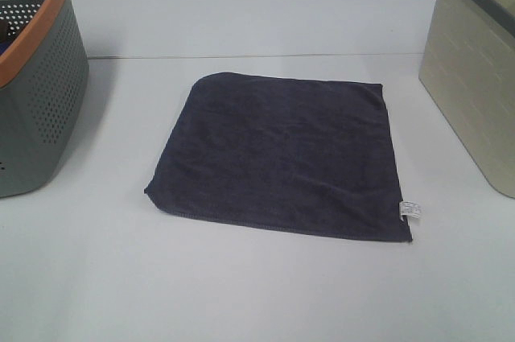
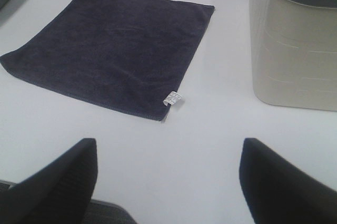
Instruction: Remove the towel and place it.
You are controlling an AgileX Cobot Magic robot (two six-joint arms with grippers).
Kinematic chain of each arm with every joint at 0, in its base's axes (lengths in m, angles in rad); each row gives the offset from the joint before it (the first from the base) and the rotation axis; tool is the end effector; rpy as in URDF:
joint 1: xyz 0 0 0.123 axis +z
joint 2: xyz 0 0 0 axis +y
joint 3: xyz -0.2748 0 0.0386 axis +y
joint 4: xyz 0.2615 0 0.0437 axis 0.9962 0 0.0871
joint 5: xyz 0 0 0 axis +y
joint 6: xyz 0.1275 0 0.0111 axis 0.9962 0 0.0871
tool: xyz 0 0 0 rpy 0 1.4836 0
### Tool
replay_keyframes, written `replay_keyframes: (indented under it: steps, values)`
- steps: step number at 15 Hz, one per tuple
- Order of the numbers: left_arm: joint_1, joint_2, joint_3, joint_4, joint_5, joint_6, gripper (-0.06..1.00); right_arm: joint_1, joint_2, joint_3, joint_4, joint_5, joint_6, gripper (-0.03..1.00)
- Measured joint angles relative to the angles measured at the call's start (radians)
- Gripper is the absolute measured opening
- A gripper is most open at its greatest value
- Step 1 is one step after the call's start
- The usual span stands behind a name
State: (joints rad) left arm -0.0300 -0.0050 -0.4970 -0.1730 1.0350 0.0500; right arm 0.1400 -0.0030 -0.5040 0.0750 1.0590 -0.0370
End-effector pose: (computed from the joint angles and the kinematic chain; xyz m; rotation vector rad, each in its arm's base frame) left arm 0.0472 -0.0204 0.2705 0.0859 2.0082 -0.1933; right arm 0.0451 0.0148 0.2688 -0.1837 2.0285 0.1543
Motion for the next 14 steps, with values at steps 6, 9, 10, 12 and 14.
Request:
replay_keyframes:
  steps: [6, 9, 10, 12, 14]
  values:
    - [0.000, 0.000, 0.000, 0.000, 0.000, 0.000, 0.84, 0.000, 0.000, 0.000, 0.000, 0.000, 0.000, 0.74]
    - [0.000, 0.000, 0.000, 0.000, 0.000, 0.000, 0.84, 0.000, 0.000, 0.000, 0.000, 0.000, -0.001, 0.74]
    - [0.000, 0.000, 0.000, 0.000, 0.000, 0.000, 0.84, 0.000, 0.000, 0.000, 0.000, 0.000, -0.001, 0.74]
    - [0.000, 0.000, 0.000, 0.000, 0.000, 0.000, 0.84, 0.000, 0.000, 0.000, 0.000, 0.000, -0.001, 0.74]
    - [0.000, 0.000, 0.000, 0.000, 0.000, 0.000, 0.84, 0.000, 0.000, 0.000, 0.000, 0.000, -0.001, 0.74]
